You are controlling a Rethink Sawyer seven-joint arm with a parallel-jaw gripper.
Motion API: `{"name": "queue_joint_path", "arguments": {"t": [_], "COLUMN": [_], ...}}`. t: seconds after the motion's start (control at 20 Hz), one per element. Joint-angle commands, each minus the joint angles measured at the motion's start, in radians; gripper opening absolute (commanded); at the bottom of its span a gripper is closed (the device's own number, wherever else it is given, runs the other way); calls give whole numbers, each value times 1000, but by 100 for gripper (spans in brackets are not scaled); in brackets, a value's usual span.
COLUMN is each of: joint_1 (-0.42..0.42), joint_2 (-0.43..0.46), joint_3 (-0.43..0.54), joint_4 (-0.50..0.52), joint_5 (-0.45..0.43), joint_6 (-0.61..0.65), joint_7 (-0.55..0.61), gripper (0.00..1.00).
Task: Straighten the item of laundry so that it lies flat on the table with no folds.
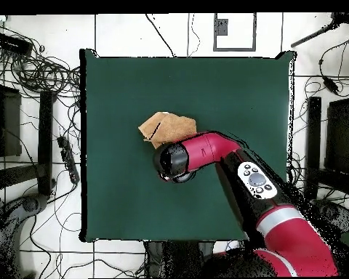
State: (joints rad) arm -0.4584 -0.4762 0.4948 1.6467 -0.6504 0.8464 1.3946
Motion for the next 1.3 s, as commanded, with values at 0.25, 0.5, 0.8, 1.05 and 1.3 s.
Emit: {"name": "queue_joint_path", "arguments": {"t": [0.25, 0.5, 0.8, 1.05, 1.3], "joint_1": [36, 57, 78, 77, 73], "joint_2": [-17, -64, -83, -108, -127], "joint_3": [75, 53, 35, 36, 29], "joint_4": [-52, -46, -55, -46, -51], "joint_5": [-92, -117, -155, -162, -169], "joint_6": [17, 25, 50, 51, 74], "joint_7": [-225, -184, -165, -163, -173], "gripper": [100, 100, 100, 100, 100]}}
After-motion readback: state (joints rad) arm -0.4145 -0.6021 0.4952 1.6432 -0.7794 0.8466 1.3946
